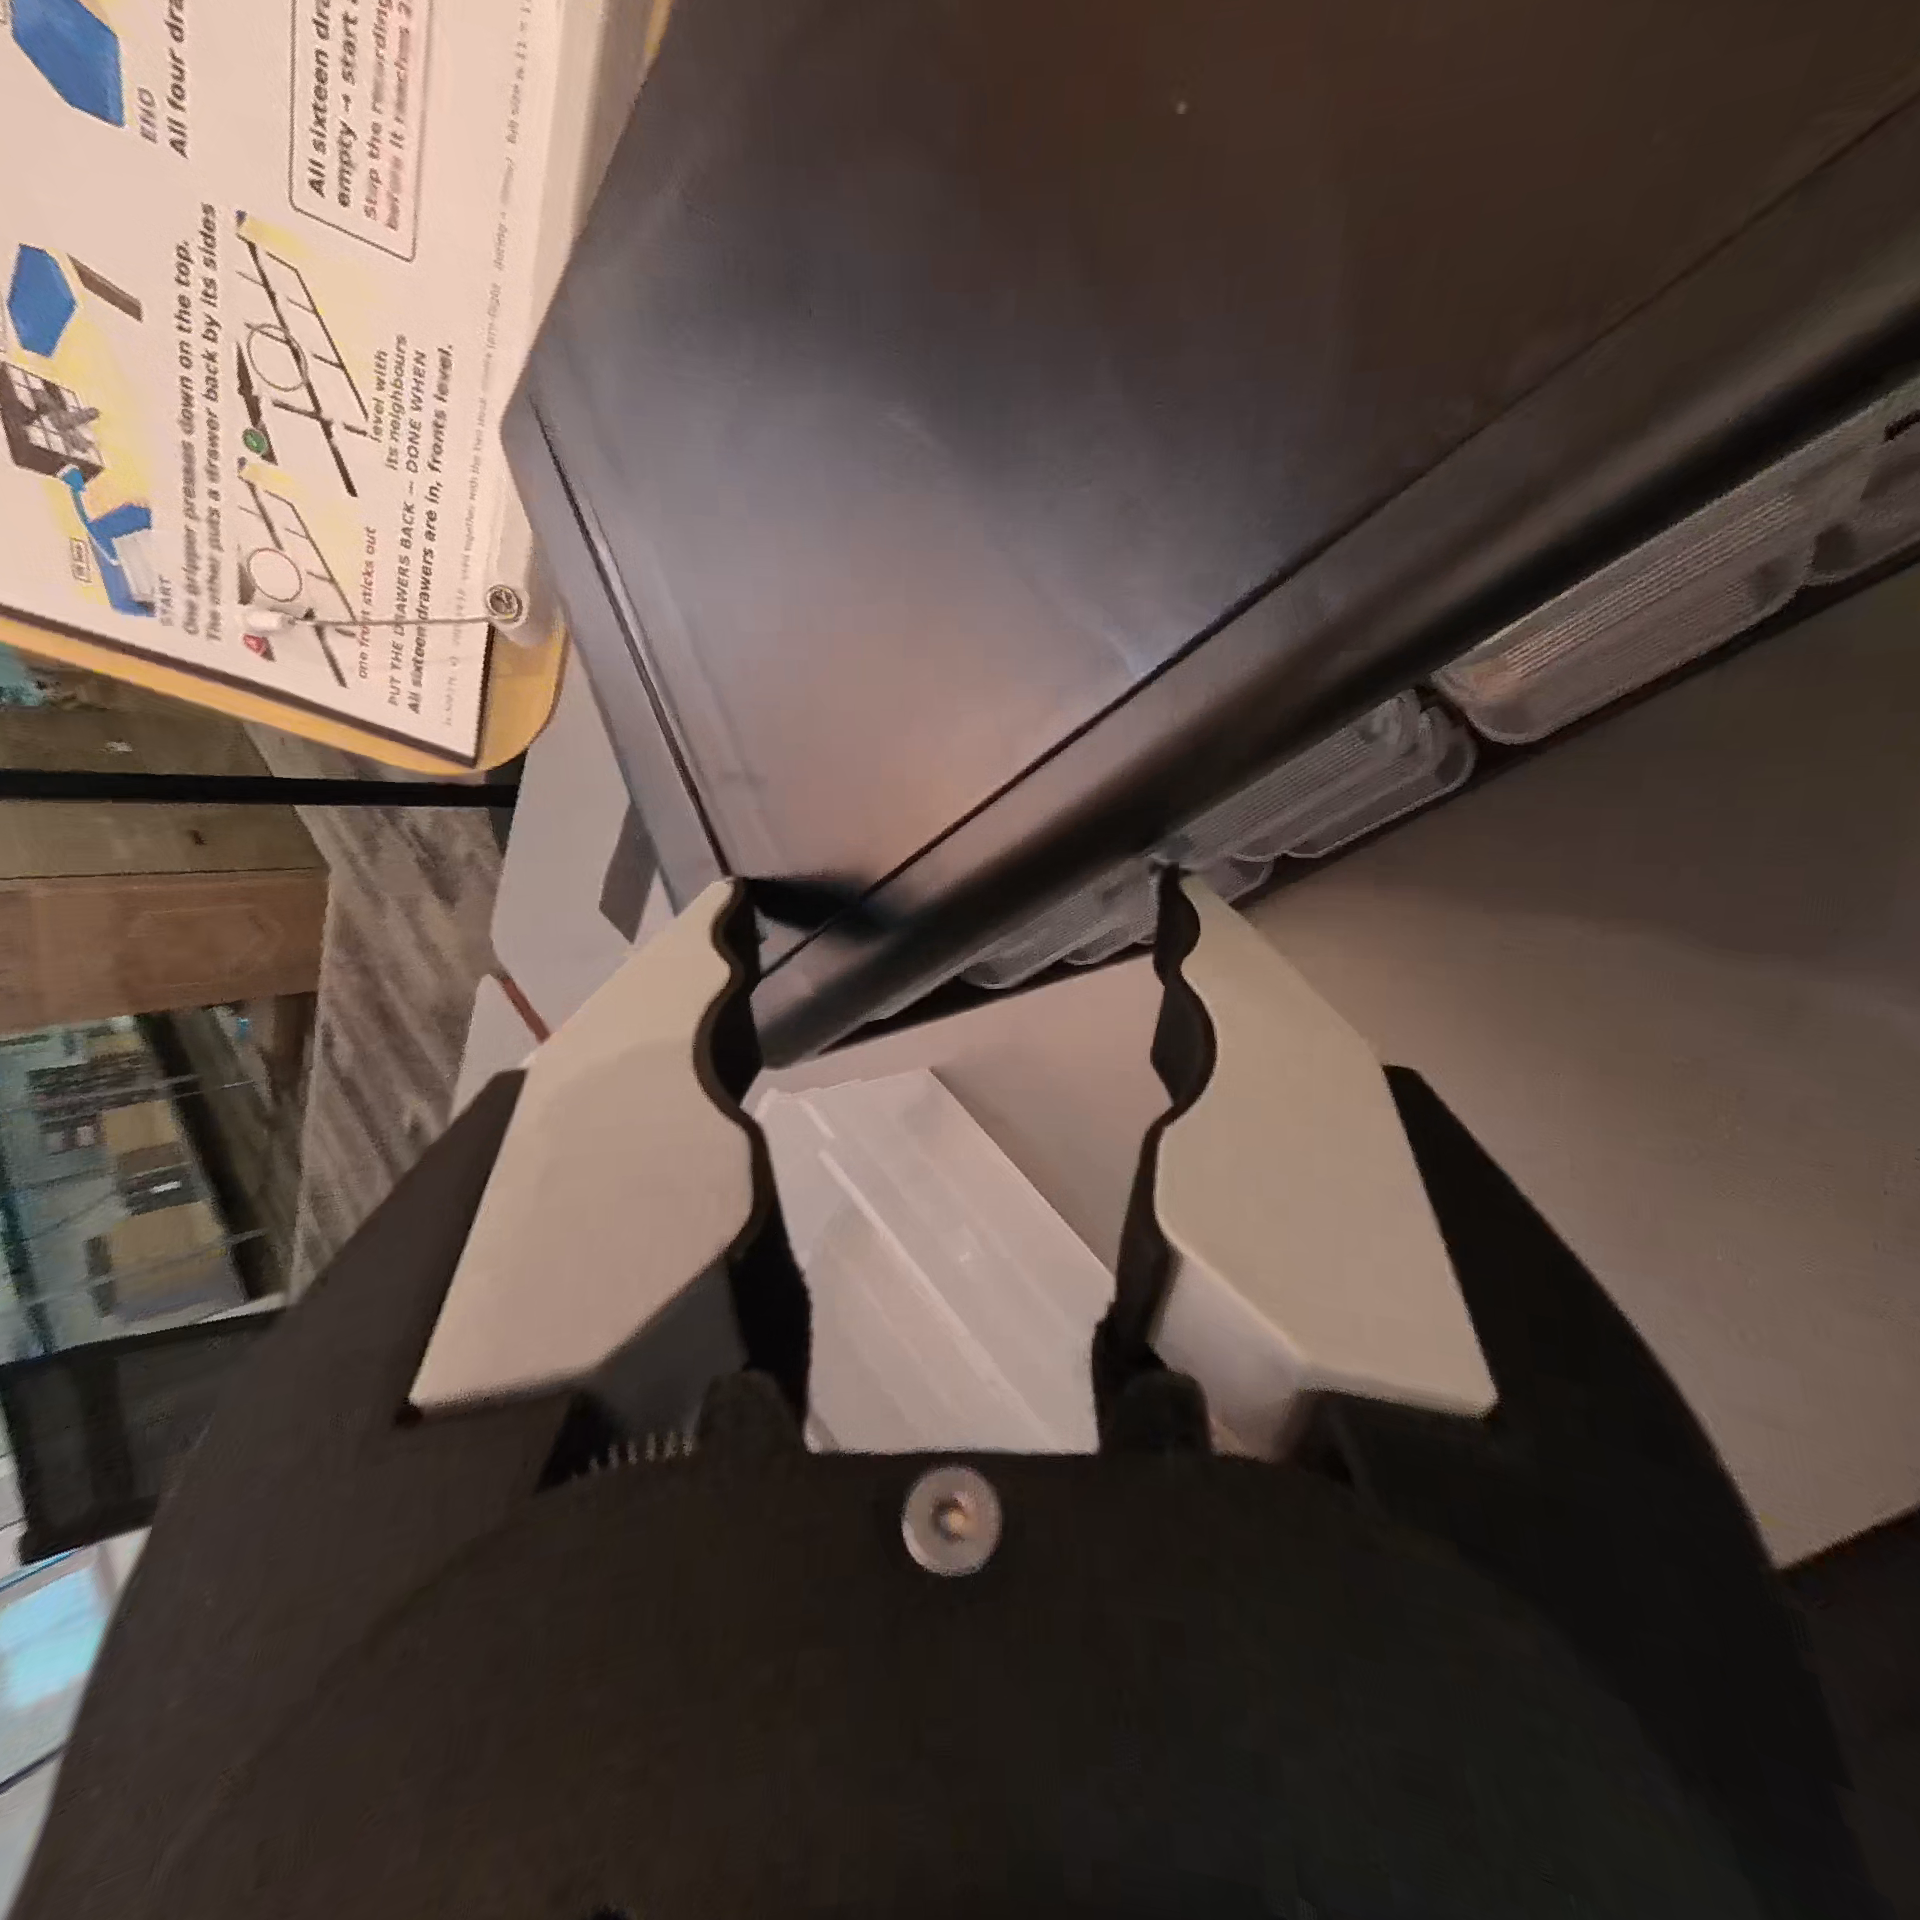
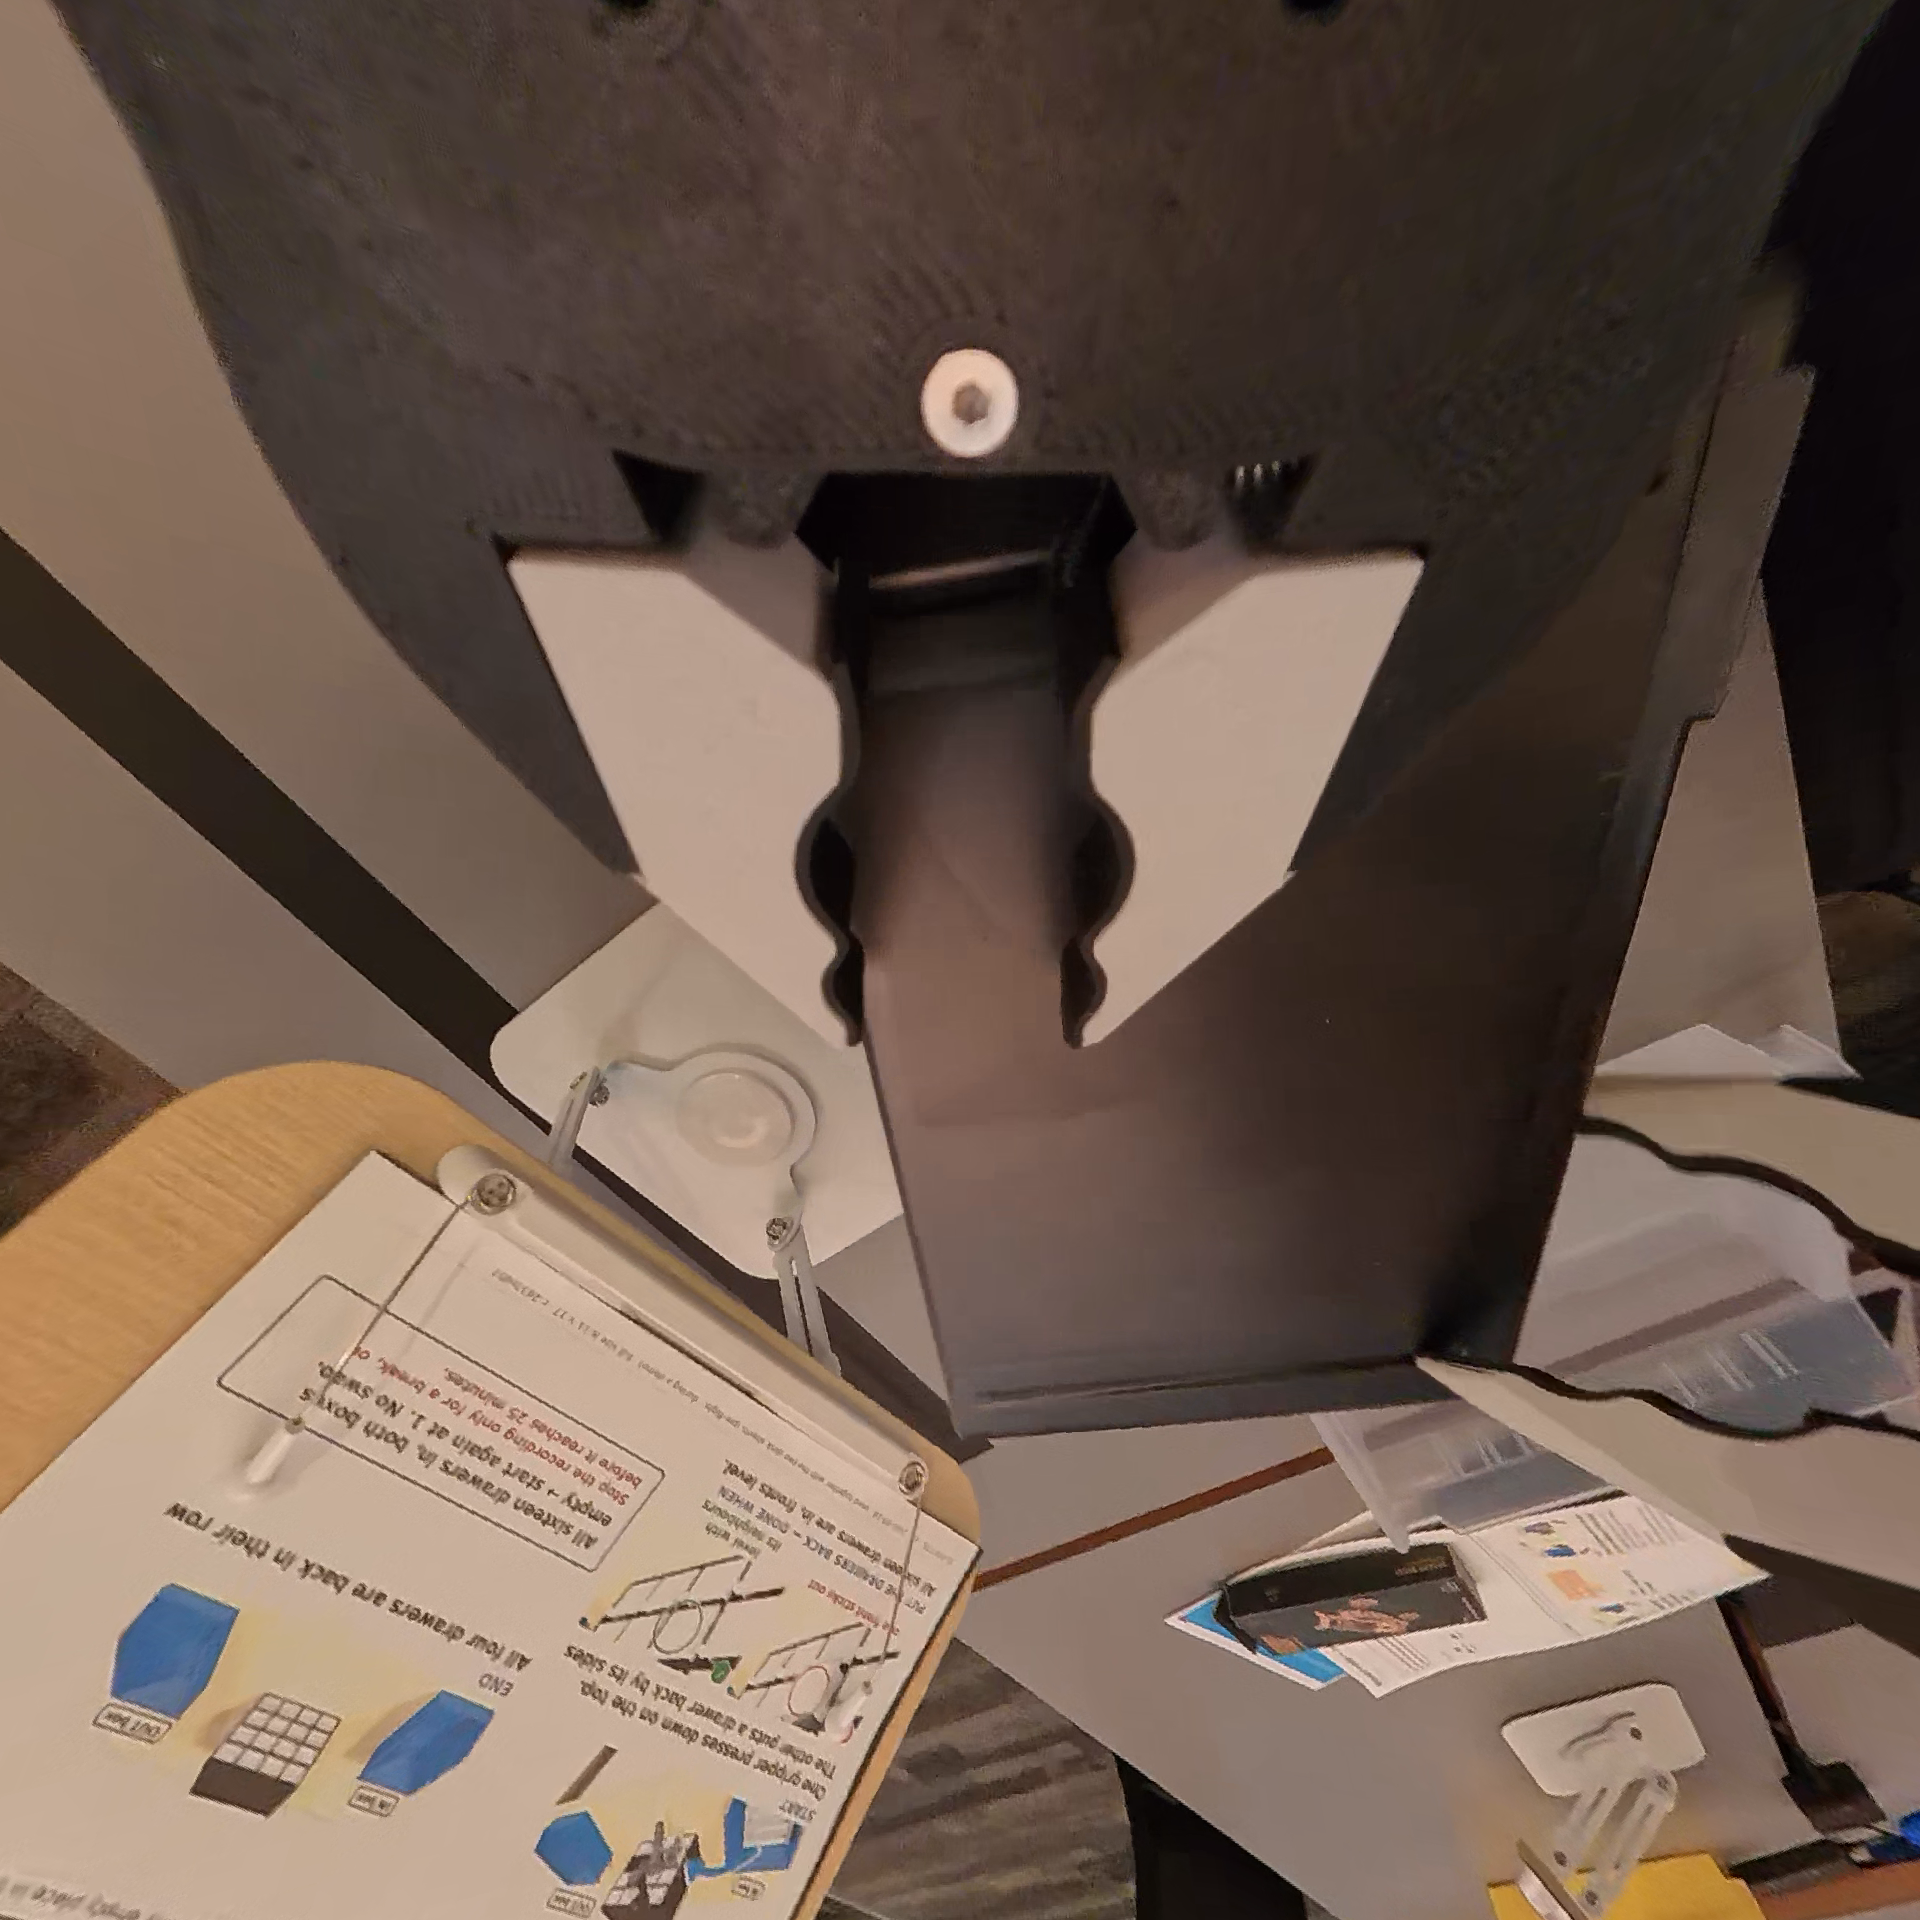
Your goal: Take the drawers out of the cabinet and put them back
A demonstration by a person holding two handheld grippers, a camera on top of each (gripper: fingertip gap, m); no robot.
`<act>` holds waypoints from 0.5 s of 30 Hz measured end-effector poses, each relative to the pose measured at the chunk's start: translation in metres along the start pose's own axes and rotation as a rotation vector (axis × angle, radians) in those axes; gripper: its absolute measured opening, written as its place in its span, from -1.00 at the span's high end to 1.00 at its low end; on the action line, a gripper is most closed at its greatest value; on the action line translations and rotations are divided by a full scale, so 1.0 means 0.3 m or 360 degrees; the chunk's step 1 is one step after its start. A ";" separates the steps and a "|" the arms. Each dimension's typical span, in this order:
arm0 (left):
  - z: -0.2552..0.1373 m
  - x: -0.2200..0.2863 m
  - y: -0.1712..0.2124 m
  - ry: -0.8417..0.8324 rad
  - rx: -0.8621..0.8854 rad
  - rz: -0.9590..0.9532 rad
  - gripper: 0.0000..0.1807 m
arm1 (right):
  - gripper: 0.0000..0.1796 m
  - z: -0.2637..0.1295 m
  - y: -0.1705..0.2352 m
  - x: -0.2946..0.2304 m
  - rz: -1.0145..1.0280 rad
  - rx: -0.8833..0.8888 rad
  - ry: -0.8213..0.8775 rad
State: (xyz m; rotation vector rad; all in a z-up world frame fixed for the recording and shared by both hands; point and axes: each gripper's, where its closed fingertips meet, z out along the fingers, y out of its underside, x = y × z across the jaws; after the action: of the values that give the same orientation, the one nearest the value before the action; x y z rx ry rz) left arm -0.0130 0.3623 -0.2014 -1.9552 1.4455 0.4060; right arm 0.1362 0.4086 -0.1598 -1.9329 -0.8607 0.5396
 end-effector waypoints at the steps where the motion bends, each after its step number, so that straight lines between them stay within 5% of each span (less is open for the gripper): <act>1: -0.013 -0.003 0.000 0.0025 0.0031 -0.0018 0.25 | 0.57 -0.012 0.008 0.002 0.0009 -0.0013 0.0025; 5: -0.069 -0.023 0.004 0.0228 0.0268 -0.0188 0.41 | 0.39 -0.103 0.043 -0.004 0.0059 -0.0019 0.0182; 11: -0.061 -0.108 0.056 0.0582 0.0462 -0.0647 -0.03 | 0.26 -0.226 0.114 -0.084 0.0313 -0.0001 0.0257; 15: 0.005 -0.031 0.051 0.1006 0.0511 -0.0784 0.06 | 0.22 -0.225 0.155 -0.134 0.0375 0.0013 0.0260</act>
State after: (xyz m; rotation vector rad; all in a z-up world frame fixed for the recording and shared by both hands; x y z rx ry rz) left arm -0.0302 0.3674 -0.2020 -2.1595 1.2023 -0.6773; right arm 0.1709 0.3245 -0.1672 -2.0524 -0.5302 0.5132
